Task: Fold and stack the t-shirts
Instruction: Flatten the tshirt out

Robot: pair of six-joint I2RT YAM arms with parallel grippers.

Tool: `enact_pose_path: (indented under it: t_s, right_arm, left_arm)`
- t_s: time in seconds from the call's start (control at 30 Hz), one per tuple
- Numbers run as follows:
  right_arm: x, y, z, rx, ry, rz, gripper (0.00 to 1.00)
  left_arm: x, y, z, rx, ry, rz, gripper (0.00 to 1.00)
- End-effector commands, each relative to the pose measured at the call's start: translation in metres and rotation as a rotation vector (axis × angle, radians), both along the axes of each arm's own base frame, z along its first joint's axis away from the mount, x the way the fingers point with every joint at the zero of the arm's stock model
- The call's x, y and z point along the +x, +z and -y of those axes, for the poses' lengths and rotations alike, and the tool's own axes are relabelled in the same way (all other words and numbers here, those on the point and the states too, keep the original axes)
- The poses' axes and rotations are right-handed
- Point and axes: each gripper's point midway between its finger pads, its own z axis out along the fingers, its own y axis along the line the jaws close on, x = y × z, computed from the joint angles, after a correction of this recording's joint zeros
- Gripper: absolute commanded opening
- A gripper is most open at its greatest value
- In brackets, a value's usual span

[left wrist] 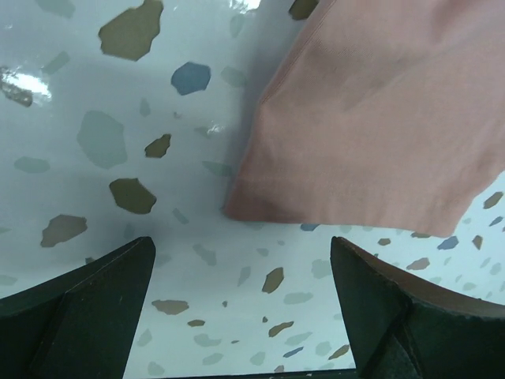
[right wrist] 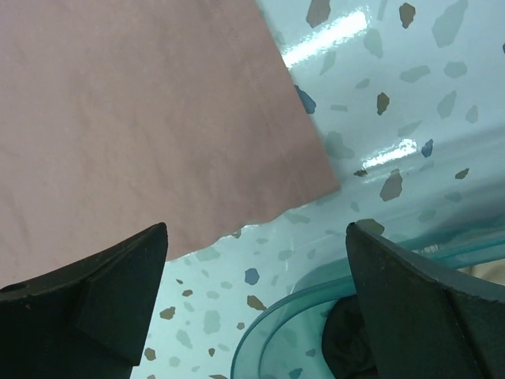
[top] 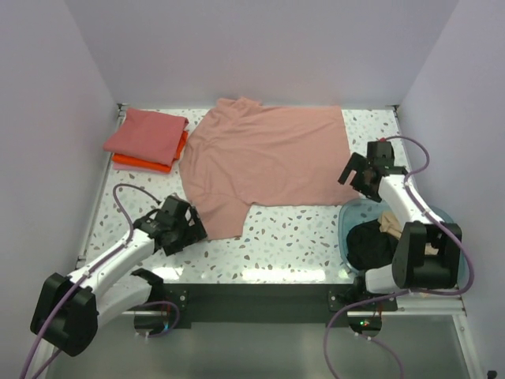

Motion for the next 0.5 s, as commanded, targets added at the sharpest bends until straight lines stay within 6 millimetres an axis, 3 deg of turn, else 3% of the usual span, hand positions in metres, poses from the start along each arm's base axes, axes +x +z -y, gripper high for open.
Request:
enact_pose_path:
  t_s: [0.0, 0.2, 0.47]
  right_arm:
    - [0.013, -0.003, -0.001, 0.068, -0.012, 0.041, 0.99]
    - [0.015, -0.026, -0.003, 0.117, -0.025, -0.033, 0.99]
    - [-0.004, -0.046, 0.014, 0.090, -0.119, -0.174, 0.99]
  left_arm:
    - [0.010, -0.008, 0.011, -0.055, 0.034, 0.017, 0.98]
    - [0.023, -0.017, 0.013, -0.036, 0.059, 0.017, 0.79]
    - [0.032, -0.023, 0.016, -0.031, 0.064, 0.013, 0.31]
